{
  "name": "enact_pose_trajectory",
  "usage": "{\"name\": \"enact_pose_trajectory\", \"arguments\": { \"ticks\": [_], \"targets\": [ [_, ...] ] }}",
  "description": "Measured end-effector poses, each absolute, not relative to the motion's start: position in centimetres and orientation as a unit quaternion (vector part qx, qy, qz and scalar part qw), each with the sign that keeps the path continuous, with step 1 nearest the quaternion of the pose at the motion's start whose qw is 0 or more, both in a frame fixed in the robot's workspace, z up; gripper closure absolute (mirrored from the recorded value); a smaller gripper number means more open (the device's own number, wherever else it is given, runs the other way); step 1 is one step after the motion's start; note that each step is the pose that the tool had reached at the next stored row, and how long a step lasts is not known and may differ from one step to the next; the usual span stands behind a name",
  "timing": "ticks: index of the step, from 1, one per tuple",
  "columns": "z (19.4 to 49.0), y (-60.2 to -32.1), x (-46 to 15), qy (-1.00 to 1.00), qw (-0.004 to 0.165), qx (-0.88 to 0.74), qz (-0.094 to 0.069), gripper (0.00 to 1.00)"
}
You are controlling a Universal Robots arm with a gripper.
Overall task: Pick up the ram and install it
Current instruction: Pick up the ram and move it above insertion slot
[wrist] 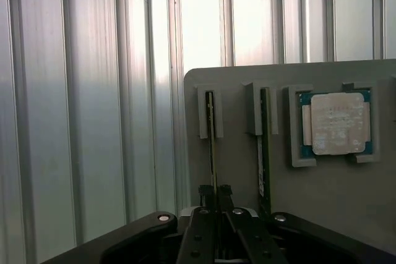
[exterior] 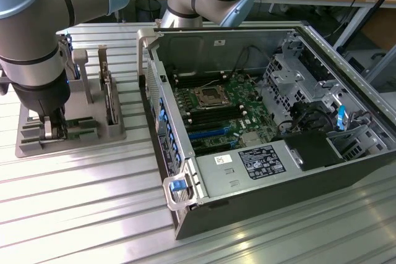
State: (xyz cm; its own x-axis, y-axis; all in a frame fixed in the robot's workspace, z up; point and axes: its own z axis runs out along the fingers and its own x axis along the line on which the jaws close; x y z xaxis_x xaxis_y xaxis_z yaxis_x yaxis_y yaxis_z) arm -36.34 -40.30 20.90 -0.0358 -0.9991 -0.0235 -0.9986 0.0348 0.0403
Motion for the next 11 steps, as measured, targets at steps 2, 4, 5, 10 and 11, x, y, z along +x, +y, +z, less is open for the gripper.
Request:
{"name": "enact_pose_trajectory", "arguments": {
  "ticks": [2, 4, 5, 10, 11],
  "targets": [
    [20.96, -40.3, -36.34, -0.719, 0.006, 0.694, -0.023, 0.87],
    [21.04, -40.3, -36.34, -0.719, 0.006, 0.694, -0.023, 0.87],
    [21.07, -40.3, -36.34, -0.719, 0.006, 0.694, -0.023, 0.87],
    [21.21, -40.3, -36.34, -0.719, 0.006, 0.694, -0.023, 0.87],
    [21.27, -40.3, -36.34, -0.719, 0.006, 0.694, -0.023, 0.87]
  ]
}}
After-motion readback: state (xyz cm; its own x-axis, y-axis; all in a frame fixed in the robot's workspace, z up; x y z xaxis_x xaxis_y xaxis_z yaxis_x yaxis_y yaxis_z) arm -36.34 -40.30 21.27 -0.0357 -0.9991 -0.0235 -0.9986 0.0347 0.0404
